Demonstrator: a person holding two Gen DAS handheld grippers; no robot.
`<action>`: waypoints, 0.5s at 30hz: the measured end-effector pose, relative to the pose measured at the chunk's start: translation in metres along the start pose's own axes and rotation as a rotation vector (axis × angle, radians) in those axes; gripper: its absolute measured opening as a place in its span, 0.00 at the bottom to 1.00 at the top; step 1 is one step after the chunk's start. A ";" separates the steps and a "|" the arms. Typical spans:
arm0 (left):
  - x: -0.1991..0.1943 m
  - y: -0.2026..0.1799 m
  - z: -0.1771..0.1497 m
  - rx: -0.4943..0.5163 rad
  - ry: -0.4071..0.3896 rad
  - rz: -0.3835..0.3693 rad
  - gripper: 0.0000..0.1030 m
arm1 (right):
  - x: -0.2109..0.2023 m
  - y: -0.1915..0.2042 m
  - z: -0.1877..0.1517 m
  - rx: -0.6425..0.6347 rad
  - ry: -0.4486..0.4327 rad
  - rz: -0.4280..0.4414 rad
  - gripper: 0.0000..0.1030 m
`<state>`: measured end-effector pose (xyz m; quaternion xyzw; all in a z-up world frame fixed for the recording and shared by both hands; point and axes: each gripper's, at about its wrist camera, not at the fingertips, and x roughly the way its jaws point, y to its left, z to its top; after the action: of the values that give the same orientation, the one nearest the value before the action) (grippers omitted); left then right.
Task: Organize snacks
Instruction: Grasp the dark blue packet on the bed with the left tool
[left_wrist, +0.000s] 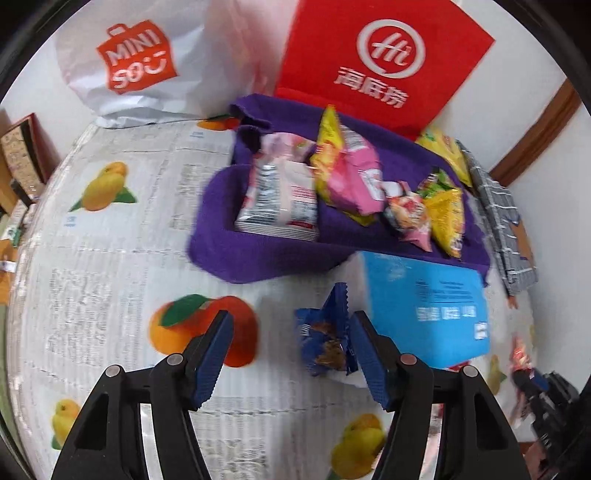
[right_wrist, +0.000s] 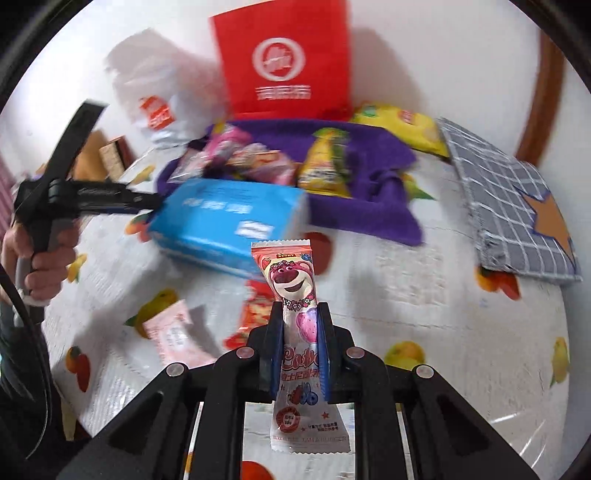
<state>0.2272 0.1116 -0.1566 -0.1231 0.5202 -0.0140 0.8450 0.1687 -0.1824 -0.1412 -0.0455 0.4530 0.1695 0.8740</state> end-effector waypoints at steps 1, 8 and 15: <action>0.000 0.005 0.000 0.000 0.003 0.003 0.60 | 0.001 -0.007 0.000 0.021 0.000 -0.007 0.16; -0.006 0.027 -0.004 -0.032 0.008 0.053 0.60 | 0.008 -0.032 -0.001 0.088 -0.001 -0.024 0.16; 0.006 0.027 -0.011 -0.029 0.044 0.071 0.60 | 0.025 -0.038 -0.003 0.112 0.017 -0.027 0.16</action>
<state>0.2179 0.1351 -0.1727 -0.1162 0.5430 0.0208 0.8314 0.1928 -0.2125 -0.1659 -0.0040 0.4687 0.1315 0.8735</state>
